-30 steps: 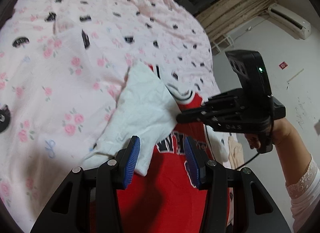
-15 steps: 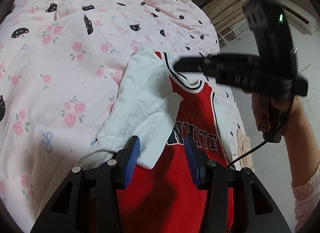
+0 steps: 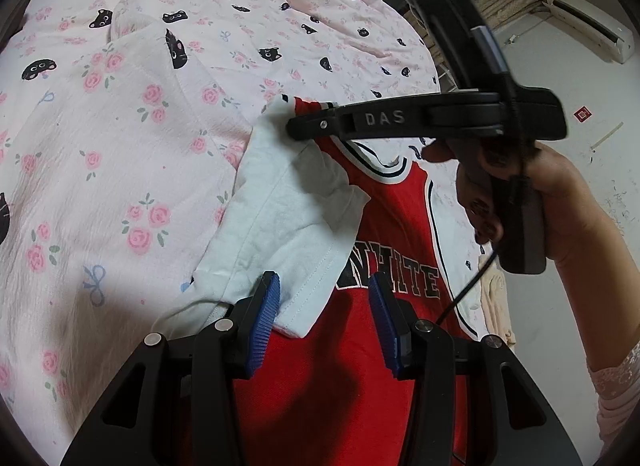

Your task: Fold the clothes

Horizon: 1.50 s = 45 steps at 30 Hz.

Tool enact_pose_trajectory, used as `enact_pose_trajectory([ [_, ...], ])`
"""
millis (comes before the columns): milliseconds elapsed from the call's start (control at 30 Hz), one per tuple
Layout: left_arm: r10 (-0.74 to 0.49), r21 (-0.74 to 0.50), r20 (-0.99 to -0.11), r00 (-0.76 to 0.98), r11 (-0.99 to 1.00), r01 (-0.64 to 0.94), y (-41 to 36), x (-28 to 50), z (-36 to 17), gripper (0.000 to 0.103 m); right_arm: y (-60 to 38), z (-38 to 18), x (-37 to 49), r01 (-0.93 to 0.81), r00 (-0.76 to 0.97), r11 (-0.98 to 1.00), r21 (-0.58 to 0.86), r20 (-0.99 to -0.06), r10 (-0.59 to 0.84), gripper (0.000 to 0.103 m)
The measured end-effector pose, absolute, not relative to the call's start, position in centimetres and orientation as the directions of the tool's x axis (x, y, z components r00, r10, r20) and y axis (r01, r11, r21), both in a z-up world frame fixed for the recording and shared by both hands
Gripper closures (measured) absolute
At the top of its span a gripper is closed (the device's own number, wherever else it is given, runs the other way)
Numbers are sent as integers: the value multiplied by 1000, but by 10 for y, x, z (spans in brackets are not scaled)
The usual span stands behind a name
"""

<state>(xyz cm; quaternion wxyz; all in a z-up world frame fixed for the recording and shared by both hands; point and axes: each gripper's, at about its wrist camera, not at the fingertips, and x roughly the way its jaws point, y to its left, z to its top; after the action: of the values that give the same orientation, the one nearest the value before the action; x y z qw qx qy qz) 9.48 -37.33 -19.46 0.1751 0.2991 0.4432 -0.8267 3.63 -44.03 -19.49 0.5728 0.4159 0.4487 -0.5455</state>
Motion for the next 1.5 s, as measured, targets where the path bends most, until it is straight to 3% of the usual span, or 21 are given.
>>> enact_pose_trajectory([
  [367,-52,-623,-635,-771,-556,550,-371,97,-187,62,-415,-157,24,997,-76,1,-82,-919,-386,84],
  [433,-71,-610,-625,-777,-576,544,-368,98,-180,61,-402,-148,21,997,-76,-15,-76,-909,-409,79],
  [500,-91,-595,-618,-781,-596,540,-364,99,-172,55,-389,-140,19,997,-76,-31,-69,-899,-431,66],
  [600,-132,-555,-605,-785,-638,535,-357,99,-161,43,-367,-133,10,996,-76,-71,-49,-890,-450,65],
  [833,-169,-492,-598,-784,-695,525,-345,95,-148,38,-316,-143,-19,982,-77,-190,8,-899,-432,63],
  [900,-172,-482,-597,-783,-703,522,-343,94,-147,38,-303,-144,-26,973,-82,-229,23,-895,-438,54],
  [967,-173,-475,-597,-783,-711,519,-341,94,-146,38,-290,-145,-32,964,-88,-263,36,-892,-444,51],
  [1500,-169,-462,-603,-780,-723,514,-338,92,-147,38,-226,-136,-65,888,-122,-442,127,-862,-493,50],
])
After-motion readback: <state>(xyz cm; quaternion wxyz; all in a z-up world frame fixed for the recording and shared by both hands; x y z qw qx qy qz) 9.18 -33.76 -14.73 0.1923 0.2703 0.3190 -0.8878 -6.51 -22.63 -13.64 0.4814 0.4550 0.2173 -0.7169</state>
